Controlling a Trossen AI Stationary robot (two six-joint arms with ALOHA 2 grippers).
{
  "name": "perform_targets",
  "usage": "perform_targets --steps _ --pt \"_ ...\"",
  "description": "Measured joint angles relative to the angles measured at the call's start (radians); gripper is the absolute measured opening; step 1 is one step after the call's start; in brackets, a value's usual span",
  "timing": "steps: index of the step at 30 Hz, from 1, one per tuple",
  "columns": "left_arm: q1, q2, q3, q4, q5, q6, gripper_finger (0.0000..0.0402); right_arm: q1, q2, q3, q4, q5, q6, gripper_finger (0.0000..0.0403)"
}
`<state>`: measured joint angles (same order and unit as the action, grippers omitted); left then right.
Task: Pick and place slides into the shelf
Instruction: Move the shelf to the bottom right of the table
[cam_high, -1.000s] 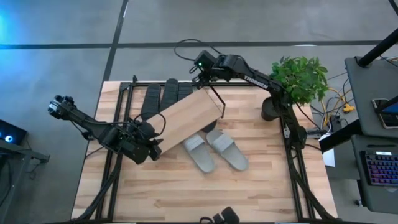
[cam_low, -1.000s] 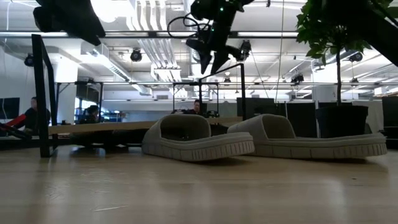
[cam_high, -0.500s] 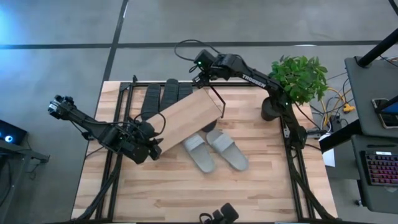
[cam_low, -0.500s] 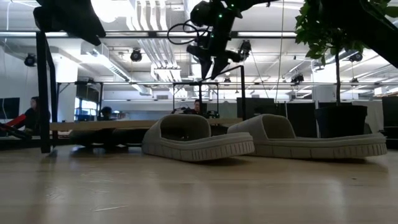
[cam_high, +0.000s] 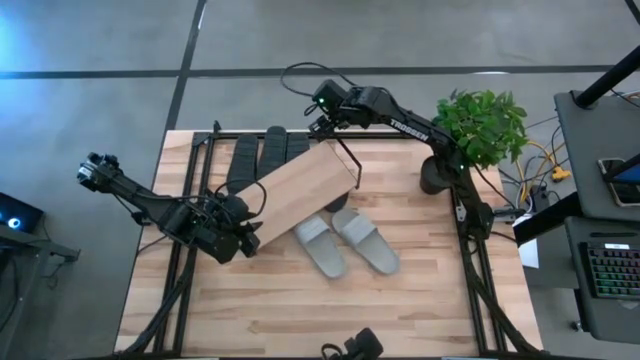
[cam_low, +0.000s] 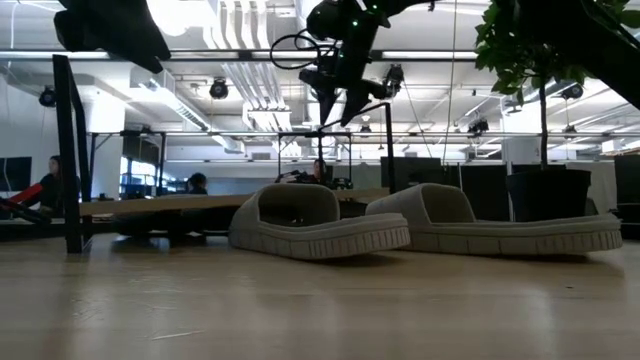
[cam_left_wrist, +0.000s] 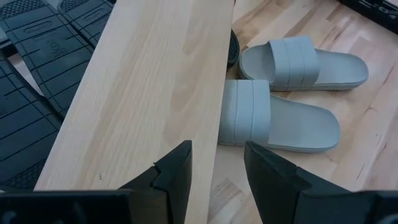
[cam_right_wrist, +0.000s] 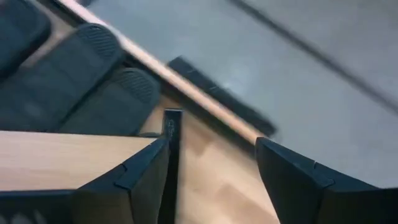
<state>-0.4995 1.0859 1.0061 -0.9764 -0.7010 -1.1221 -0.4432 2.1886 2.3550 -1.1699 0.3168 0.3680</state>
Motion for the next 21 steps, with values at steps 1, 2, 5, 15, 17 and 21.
perform_targets --steps 1,2,5,15,17,21 --pt "0.0 0.0 0.0 0.0 0.0 0.0 0.0132 -0.006 0.0 0.0 0.0 -0.062 0.025 0.0242" --pt "0.0 -0.001 0.0 0.0 0.0 0.0 0.0132 -0.01 -0.001 0.0 0.0 -0.114 0.039 0.0245" --pt "0.0 -0.003 0.0 0.0 0.0 -0.005 0.0132 -0.019 -0.001 0.0 -0.001 -0.167 0.067 0.0252" --pt "0.0 -0.002 -0.001 -0.008 -0.016 -0.017 0.0132 -0.039 -0.001 0.0 -0.001 -0.137 0.069 0.0245" --pt "0.0 -0.002 -0.004 -0.01 -0.017 -0.017 0.0132 -0.042 0.004 0.0 -0.005 -0.141 0.055 0.0232" --pt "0.0 -0.002 -0.019 -0.01 -0.018 -0.019 0.0132 -0.042 0.025 -0.001 -0.007 -0.167 0.031 0.0203"
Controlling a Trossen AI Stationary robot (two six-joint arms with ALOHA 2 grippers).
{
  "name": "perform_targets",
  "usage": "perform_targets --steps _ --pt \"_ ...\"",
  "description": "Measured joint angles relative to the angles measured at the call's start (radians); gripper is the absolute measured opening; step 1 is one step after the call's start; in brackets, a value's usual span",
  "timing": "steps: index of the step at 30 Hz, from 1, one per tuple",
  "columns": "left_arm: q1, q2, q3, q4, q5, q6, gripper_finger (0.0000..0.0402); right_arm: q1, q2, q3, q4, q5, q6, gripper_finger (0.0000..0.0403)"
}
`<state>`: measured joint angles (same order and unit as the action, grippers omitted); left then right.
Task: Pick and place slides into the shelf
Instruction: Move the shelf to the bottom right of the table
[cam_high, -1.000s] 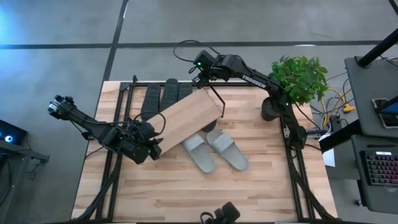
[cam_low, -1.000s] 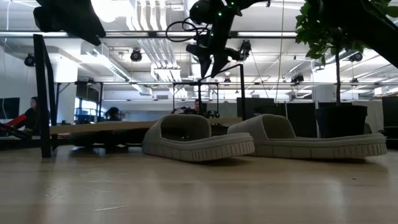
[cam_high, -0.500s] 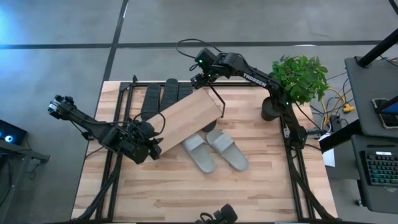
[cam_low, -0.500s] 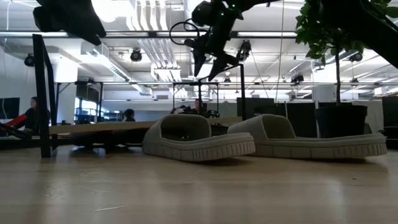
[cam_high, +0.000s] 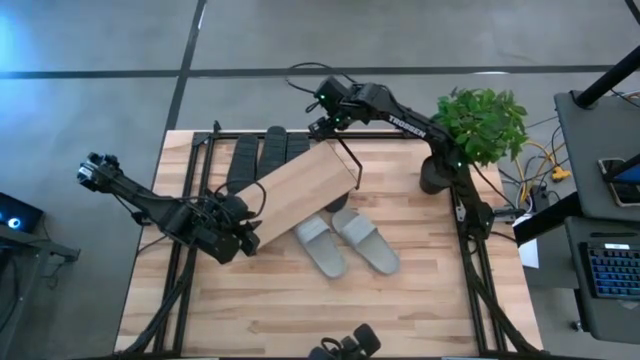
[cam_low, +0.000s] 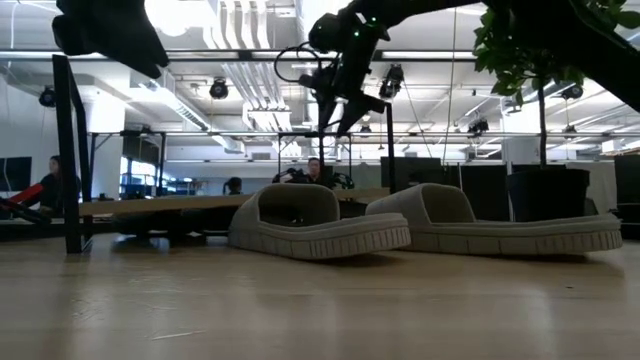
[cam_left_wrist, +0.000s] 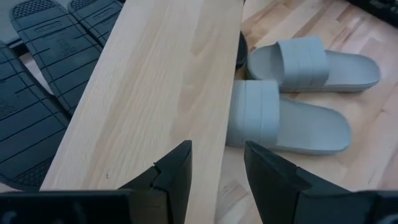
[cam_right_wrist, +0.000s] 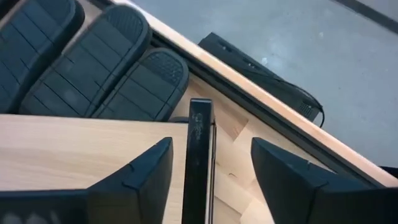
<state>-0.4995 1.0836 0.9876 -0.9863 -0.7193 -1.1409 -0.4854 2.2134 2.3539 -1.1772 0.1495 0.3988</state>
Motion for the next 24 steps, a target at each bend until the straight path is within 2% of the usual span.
perform_targets --steps 5,10,18,24 --pt "0.0 -0.007 -0.031 0.015 0.002 -0.019 0.0132 0.001 0.013 0.0 0.011 0.009 0.001 0.0169" --pt "0.0 -0.024 -0.057 0.026 0.004 -0.035 0.0132 0.008 0.011 0.0 0.009 0.072 0.001 0.013" --pt "0.0 -0.034 -0.059 0.026 -0.002 -0.03 0.0132 0.03 0.006 0.0 -0.008 0.089 0.002 0.0029" --pt "0.0 -0.032 -0.062 0.022 -0.002 -0.026 0.0132 0.057 -0.025 0.0 -0.034 0.118 -0.018 0.0028"
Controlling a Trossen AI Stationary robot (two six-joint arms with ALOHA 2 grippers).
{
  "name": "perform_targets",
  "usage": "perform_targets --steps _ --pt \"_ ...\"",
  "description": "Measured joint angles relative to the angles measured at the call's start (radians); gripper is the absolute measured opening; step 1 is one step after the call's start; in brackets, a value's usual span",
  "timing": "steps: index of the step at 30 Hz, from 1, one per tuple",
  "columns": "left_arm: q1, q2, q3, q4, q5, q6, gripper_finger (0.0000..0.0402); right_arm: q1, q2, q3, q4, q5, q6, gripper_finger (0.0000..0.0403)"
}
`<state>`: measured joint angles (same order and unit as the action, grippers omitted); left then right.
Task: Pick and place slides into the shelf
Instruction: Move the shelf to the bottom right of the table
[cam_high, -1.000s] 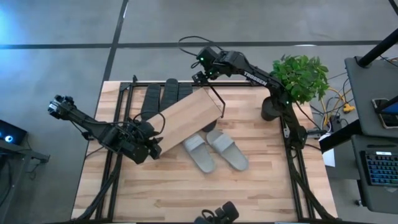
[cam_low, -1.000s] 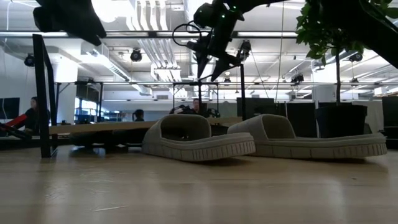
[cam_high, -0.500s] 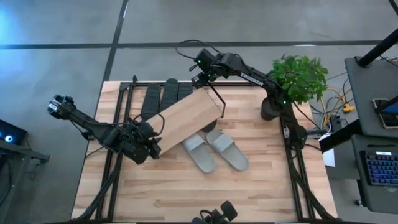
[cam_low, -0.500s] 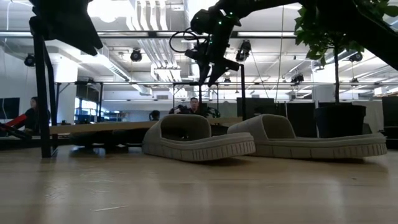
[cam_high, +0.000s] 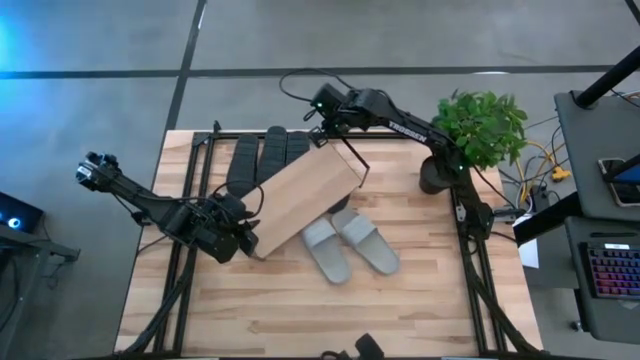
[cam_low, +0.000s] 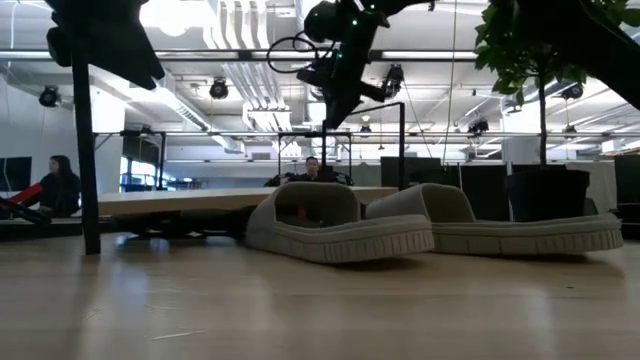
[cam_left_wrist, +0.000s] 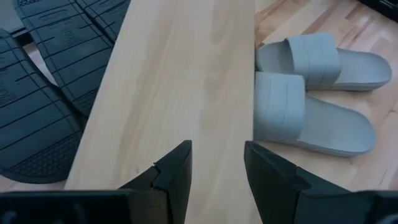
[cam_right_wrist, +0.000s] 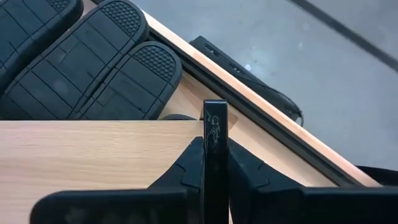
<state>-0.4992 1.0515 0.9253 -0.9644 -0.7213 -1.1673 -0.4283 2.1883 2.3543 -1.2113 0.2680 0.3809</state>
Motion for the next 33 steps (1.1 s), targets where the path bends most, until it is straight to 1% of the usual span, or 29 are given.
perform_targets --steps 8,11,14,16,22,27,33 --pt "0.0 0.0 -0.006 -0.022 -0.002 0.006 0.0132 0.065 -0.076 0.0 -0.05 0.12 -0.015 0.0029" --pt "0.0 0.0 -0.02 -0.021 -0.002 0.006 0.0132 0.102 -0.103 0.0 -0.05 0.196 -0.036 0.0029" --pt "0.0 0.0 -0.033 -0.011 -0.003 0.002 0.0132 0.145 -0.123 0.0 -0.037 0.298 -0.08 0.0029" --pt "0.0 0.0 -0.039 -0.011 -0.003 0.002 0.0132 0.165 -0.128 0.002 -0.031 0.338 -0.106 0.0029" --pt "0.0 0.0 -0.045 -0.01 0.0 -0.001 0.0132 0.175 -0.132 0.002 -0.024 0.337 -0.147 0.0029" --pt "0.0 -0.001 -0.043 -0.007 0.0 -0.005 0.0132 0.167 -0.132 0.002 0.018 0.334 -0.237 0.0029" --pt "0.0 0.0 -0.043 0.006 0.0 -0.005 0.0132 0.15 -0.133 0.002 0.1 0.335 -0.431 0.0029"
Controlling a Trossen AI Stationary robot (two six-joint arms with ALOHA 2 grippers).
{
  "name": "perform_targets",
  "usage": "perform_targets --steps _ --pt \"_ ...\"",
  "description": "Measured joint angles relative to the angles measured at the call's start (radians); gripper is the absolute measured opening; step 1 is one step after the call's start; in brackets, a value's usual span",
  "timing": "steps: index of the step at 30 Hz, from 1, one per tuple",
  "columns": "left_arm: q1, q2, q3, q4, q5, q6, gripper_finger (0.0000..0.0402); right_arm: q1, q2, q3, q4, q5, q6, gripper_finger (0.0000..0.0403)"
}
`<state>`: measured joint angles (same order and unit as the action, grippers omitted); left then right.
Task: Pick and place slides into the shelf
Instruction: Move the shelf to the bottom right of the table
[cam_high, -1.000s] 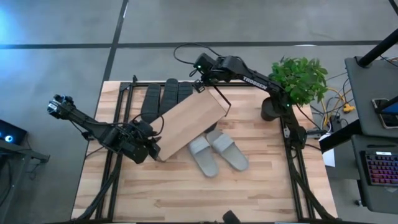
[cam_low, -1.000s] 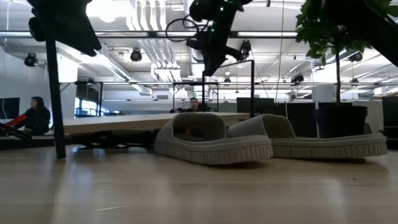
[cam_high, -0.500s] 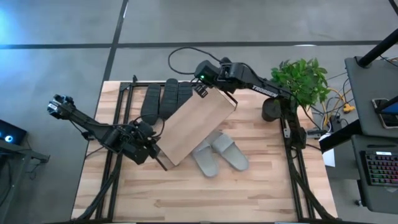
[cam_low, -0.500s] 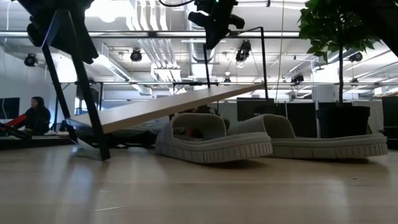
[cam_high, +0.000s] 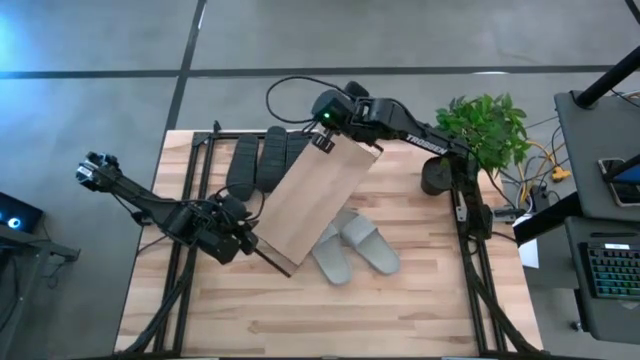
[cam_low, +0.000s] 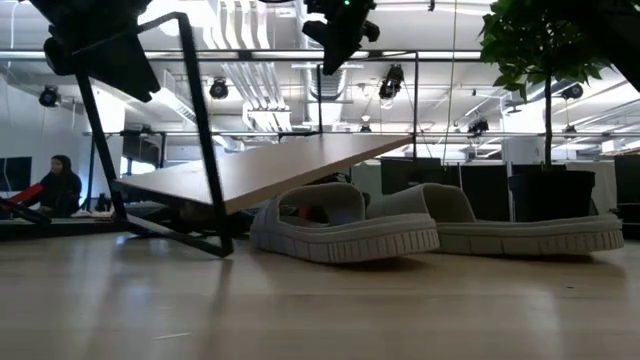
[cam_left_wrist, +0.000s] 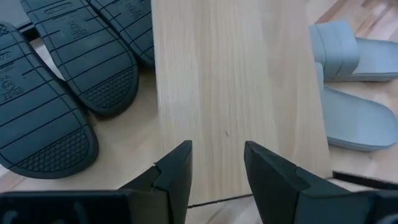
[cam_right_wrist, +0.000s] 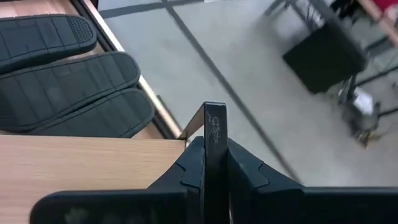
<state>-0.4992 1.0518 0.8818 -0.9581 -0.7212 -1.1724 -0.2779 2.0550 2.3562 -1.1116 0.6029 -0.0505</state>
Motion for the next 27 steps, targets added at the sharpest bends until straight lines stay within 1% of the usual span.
perform_targets --steps 11,15,20,27 --pt "0.001 0.001 -0.002 0.007 -0.001 0.0 0.0132 0.028 -0.01 0.0 0.163 0.009 -0.364 0.0029" --pt "0.002 0.0 -0.004 0.007 -0.001 0.0 0.0132 0.049 -0.013 0.0 0.215 0.039 -0.452 0.0029" --pt "0.002 0.0 -0.004 0.007 -0.001 0.0 0.0132 0.069 -0.017 -0.001 0.27 0.05 -0.516 0.0029" --pt "0.002 0.0 -0.004 0.007 -0.001 0.0 0.0132 0.128 -0.042 -0.001 0.418 0.056 -0.67 0.0029"
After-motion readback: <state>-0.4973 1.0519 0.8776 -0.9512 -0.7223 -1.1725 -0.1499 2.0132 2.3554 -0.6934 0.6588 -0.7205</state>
